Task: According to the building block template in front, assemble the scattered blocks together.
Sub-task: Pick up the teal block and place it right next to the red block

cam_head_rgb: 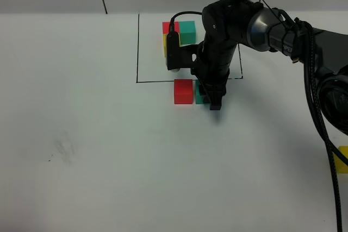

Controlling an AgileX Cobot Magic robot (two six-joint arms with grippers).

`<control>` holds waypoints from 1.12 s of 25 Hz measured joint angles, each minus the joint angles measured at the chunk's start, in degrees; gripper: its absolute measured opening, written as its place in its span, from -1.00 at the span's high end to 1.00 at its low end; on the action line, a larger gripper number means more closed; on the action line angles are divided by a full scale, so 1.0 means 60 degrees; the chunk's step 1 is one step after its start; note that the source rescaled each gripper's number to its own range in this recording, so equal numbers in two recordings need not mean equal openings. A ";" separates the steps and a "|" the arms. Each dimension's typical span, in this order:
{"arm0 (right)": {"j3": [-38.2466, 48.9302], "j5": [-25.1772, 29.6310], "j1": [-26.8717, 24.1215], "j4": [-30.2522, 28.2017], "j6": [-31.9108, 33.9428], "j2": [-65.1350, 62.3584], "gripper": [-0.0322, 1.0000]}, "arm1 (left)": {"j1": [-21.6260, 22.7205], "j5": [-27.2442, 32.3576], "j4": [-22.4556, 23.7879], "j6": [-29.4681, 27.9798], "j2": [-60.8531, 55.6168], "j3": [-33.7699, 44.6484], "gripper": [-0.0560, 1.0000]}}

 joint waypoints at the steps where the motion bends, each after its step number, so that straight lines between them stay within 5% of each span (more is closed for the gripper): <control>1: 0.0000 0.0000 0.0000 0.0003 0.0000 0.0000 0.92 | 0.0000 0.0000 0.0000 0.0000 0.0000 0.0000 -0.35; 28: 0.0000 -0.0097 0.0010 0.0046 -0.0204 0.0000 0.92 | 0.0000 0.0000 0.0000 0.0000 0.0000 0.0000 -0.35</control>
